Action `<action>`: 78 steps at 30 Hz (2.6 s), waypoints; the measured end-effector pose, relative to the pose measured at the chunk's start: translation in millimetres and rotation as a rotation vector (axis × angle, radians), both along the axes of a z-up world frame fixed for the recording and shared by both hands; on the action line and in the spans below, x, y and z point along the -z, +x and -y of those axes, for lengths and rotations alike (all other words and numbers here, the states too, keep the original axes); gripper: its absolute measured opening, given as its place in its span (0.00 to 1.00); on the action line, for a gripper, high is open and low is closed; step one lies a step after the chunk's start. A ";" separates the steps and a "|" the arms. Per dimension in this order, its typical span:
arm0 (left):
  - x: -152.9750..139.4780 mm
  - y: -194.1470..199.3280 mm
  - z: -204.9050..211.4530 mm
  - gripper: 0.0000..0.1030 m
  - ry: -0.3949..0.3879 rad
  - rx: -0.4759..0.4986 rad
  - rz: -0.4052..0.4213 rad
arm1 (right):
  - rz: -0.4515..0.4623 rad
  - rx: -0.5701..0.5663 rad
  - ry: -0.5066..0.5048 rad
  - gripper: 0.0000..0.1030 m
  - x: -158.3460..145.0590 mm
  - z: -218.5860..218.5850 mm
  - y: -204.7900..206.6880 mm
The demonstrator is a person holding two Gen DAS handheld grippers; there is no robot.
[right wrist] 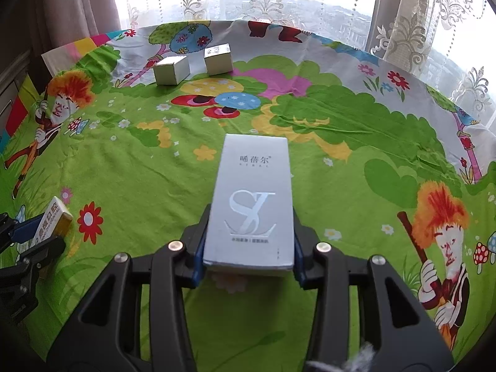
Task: Organize rigid objects
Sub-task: 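Lift both held boxes and carry them to the purple storage box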
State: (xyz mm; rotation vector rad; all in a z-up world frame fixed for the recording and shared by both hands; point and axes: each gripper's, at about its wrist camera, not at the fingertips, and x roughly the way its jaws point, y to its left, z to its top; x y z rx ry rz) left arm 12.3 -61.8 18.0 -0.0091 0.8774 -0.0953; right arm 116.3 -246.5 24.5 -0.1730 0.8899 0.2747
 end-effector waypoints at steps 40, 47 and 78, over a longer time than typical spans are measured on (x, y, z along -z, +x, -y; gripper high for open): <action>-203.1 -233.2 99.8 0.31 -0.003 0.178 0.803 | 0.944 0.255 0.137 0.44 -168.1 53.1 -356.0; -210.0 -245.7 93.4 0.31 -0.002 0.176 0.827 | 0.961 0.218 0.133 0.44 -176.0 43.3 -358.5; -133.8 -327.4 -139.4 0.31 0.030 -0.413 0.616 | 0.715 -0.588 0.208 0.44 -156.8 -195.8 -373.3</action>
